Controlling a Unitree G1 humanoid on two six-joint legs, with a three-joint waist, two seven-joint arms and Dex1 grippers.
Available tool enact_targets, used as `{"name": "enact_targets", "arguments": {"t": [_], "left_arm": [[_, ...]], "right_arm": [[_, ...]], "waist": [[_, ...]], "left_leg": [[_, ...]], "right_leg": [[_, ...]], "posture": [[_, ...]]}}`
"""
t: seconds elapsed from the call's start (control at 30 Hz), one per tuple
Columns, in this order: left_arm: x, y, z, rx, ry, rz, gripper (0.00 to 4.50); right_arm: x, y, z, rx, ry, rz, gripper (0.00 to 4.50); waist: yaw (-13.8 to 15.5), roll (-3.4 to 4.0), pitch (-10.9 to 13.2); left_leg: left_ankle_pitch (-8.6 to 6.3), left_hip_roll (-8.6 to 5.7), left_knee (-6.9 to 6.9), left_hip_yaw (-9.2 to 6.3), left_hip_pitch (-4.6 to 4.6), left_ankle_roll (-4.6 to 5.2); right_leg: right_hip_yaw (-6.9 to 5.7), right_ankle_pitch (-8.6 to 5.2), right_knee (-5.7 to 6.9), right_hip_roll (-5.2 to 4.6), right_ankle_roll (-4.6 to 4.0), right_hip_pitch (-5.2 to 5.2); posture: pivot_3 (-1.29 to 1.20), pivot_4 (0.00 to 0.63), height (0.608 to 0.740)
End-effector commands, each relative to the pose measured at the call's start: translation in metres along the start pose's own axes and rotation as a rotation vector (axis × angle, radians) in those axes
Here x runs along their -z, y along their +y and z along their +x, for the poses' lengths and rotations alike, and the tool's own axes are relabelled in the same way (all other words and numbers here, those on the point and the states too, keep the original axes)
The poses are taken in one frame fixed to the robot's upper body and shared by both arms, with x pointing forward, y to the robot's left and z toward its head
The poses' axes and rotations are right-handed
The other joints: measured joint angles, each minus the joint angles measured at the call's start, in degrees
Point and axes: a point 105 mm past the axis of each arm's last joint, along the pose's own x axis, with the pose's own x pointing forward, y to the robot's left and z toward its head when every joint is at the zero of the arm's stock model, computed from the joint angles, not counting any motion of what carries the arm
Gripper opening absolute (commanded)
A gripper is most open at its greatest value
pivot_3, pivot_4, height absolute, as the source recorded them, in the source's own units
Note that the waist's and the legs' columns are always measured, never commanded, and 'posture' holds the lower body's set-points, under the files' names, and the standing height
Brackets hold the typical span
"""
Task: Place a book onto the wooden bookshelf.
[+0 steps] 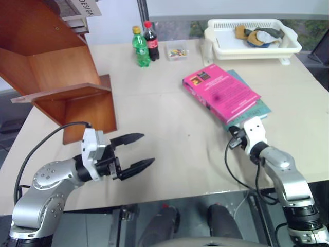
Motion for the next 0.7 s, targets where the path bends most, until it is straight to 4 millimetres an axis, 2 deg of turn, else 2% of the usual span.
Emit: {"name": "enact_targets", "arguments": {"t": [0.03, 0.27, 0.4, 0.57, 0.67, 0.7], "left_arm": [[-0.015, -0.013, 0.0, 0.089, -0.008, 0.067, 4.5], [-0.018, -0.015, 0.0, 0.097, -0.008, 0.069, 4.5], [-0.018, -0.012, 0.001, 0.051, -0.012, 0.057, 4.5], [-0.019, -0.004, 0.005, -0.004, -0.036, 0.028, 4.5], [-0.018, 0.008, 0.018, -0.062, -0.066, -0.009, 4.5], [-0.016, 0.014, 0.023, -0.095, -0.065, -0.009, 4.5]], "right_arm": [[-0.009, 0.017, 0.011, -0.064, -0.051, -0.002, 0.06], [-0.018, 0.047, 0.028, -0.172, -0.101, -0.003, 0.06], [-0.02, 0.052, 0.028, -0.185, -0.109, 0.002, 0.06], [-0.022, 0.052, 0.019, -0.189, -0.109, -0.003, 0.06], [-0.021, 0.05, -0.004, -0.24, -0.092, -0.043, 0.06], [-0.022, 0.048, -0.012, -0.242, -0.085, -0.05, 0.43]], "waist": [[-0.31, 0.02, 0.01], [-1.14, 0.02, 0.02], [-1.02, 0.02, 0.02], [-0.87, 0.03, 0.02], [-0.23, 0.15, 0.1], [0.33, 0.15, 0.1]], "left_leg": [[0.0, 0.0, 0.0, 0.01, 0.0, 0.0], [-0.01, 0.01, -0.04, 0.01, 0.04, -0.02], [-0.01, 0.01, -0.11, -0.02, 0.04, -0.03], [-0.01, 0.0, -0.14, -0.02, 0.04, -0.03], [-0.01, 0.0, -0.17, -0.04, 0.02, -0.03], [-0.02, -0.05, -0.17, -0.05, 0.02, -0.02]], "right_leg": [[0.01, 0.0, 0.0, 0.0, -0.01, 0.0], [0.03, 0.01, 0.0, 0.01, -0.02, -0.01], [0.03, 0.0, 0.0, 0.01, -0.02, -0.04], [0.03, 0.01, 0.0, 0.01, -0.02, -0.05], [0.02, 0.01, -0.01, -0.01, -0.02, -0.06], [0.01, 0.01, -0.03, -0.06, -0.02, -0.06]], "posture": [[0.0, 0.15, 0.74], [0.0, 0.15, 0.74], [0.0, 0.15, 0.74], [0.0, 0.15, 0.74], [0.0, 0.15, 0.74], [0.0, 0.15, 0.74]]}}
